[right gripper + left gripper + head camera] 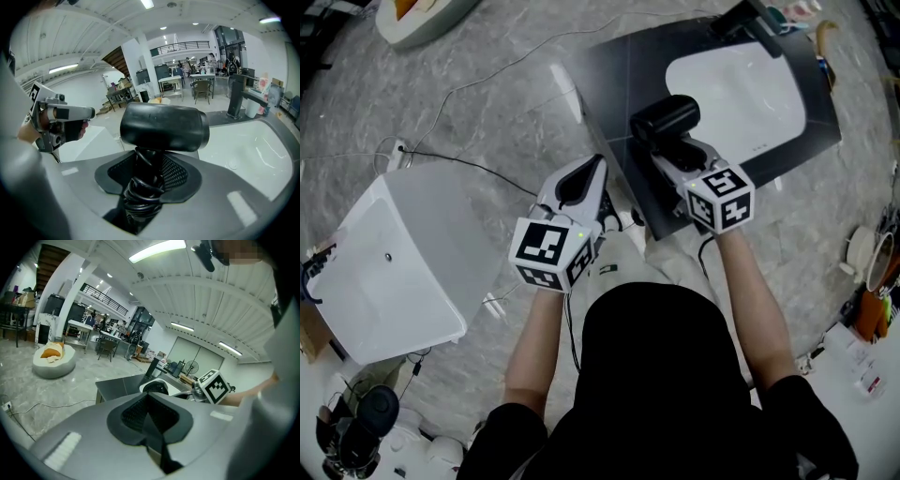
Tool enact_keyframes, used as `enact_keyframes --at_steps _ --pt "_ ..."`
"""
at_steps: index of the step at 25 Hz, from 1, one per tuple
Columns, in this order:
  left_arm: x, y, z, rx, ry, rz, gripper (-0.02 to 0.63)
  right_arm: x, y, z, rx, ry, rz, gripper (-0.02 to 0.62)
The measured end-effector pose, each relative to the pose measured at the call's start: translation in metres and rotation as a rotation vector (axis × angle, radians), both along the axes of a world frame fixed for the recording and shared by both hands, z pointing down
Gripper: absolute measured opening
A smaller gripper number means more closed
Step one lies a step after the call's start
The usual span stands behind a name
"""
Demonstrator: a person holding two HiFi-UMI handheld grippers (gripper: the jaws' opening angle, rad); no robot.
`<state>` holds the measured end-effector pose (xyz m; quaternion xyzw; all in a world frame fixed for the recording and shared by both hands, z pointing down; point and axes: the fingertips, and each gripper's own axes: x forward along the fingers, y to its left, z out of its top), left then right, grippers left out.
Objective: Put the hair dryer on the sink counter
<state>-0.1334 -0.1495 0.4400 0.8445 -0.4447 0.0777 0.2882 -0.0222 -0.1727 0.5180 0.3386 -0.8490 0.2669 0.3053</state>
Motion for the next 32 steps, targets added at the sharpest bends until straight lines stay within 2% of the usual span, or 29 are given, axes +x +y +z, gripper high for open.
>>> enact_keyframes --at_steps 13,32 --pt "0.000 0.001 0.010 -0.017 0.011 -0.011 0.000 -0.009 -0.001 0.031 -0.058 0.080 -0.033 0.167" --pt "-0.004 0.005 0.017 -0.031 0.004 -0.018 0.000 -0.013 -0.010 0.049 -0.119 0.128 -0.038 0.170"
